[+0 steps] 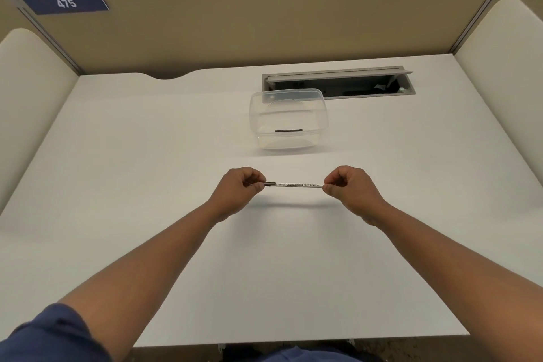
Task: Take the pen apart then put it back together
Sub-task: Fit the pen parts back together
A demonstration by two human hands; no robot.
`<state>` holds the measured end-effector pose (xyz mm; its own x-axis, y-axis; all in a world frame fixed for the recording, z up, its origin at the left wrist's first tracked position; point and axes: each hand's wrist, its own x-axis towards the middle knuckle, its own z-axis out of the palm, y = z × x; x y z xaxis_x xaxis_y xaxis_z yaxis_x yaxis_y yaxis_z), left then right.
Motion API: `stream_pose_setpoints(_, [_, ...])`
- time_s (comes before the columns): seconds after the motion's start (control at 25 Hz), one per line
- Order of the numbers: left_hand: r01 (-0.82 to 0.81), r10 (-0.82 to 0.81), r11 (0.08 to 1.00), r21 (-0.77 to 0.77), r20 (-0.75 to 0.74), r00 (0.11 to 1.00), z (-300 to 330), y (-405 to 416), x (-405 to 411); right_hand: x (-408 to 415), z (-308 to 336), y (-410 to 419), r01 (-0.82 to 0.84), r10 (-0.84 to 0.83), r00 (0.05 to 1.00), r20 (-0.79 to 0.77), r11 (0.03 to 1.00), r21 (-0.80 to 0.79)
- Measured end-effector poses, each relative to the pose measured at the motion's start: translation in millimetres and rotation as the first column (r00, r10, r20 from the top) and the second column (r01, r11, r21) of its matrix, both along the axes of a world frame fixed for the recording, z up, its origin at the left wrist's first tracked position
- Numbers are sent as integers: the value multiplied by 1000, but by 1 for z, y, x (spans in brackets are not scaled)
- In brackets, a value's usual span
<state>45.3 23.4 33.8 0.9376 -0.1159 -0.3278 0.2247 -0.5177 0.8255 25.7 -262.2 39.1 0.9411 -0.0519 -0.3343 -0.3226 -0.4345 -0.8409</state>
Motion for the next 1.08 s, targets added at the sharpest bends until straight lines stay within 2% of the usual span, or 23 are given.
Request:
stream_pose_setpoints(0.24, [11,-13,985,175,14,1000,-28,-4,4,12,-23,6,-155,179,982,66,949,-276])
stream_pose_setpoints(0.48, [89,-98,957,277,17,995,-43,-11,4,19,-43,8,-237,280,959,43,877,-418])
stream_pose_setpoints(0.76, [112,-118,947,300,-1,993,-49,-10,6,21,-56,9,-240,277,960,22,866,-439])
stream_pose_setpoints(1.08, [63,-60,965,254,-20,998,-54,-8,8,22,-59,8,-220,243,970,4,884,-414])
